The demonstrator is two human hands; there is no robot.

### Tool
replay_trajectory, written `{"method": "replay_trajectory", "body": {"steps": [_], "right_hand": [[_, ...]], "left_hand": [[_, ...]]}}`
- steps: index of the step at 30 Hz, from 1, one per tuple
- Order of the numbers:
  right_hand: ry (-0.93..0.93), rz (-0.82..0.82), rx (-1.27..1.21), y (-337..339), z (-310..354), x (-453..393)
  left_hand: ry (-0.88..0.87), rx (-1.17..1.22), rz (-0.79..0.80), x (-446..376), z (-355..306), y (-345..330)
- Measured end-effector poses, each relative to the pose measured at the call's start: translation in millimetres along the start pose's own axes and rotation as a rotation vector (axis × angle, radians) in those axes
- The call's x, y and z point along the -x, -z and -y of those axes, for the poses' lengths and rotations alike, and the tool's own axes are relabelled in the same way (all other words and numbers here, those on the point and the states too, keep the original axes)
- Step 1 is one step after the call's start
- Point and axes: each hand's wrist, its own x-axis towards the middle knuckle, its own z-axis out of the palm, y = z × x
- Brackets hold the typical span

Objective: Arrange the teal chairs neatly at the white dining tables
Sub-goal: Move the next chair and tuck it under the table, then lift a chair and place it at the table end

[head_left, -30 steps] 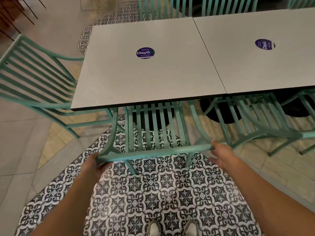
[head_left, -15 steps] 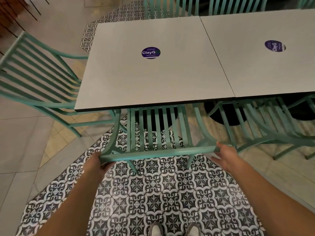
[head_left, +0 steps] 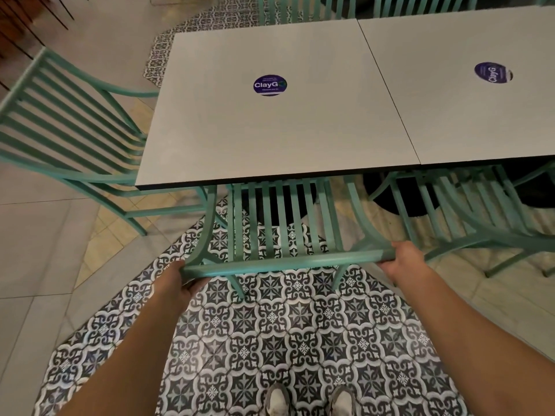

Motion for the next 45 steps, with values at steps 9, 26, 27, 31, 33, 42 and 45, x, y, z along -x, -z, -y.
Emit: {"method": "replay_trajectory", "body": {"steps": [9, 26, 27, 31, 33, 42, 45], "right_hand": [[0.015, 0.036, 0.015, 0.5, -5.5, 12.0], [0.160, 0.084, 0.347, 24.0, -6.8, 30.1], [0.244, 0.075, 0.438, 32.3, -10.2, 33.4], [0.545, 0.079, 0.814, 100.4, -26.0, 53.6], [0.599, 0.006, 0.937, 144.8, -23.5, 52.6], [0.773, -0.279, 1.177, 318.0, 67.4, 33.6], [0.868, -0.302, 1.184, 362.3, 103.0, 28.1]], "left_hand": [[0.044, -0.026, 0.008, 3.6, -7.5, 2.3], [-0.595, -1.147, -0.161, -17.0, 2.7, 21.3], [-0.741, -1.314, -0.186, -18.6, 7.1, 19.5], [-1.191, -1.591, -0.043, 5.5, 38.0, -20.8], [-1.313, -1.681, 0.100, 32.5, 59.6, -52.8], [-1.723, -1.911, 0.566, 186.4, 172.3, -202.6], [-1.853, -1.895, 0.645, 241.0, 220.8, -252.9]]}}
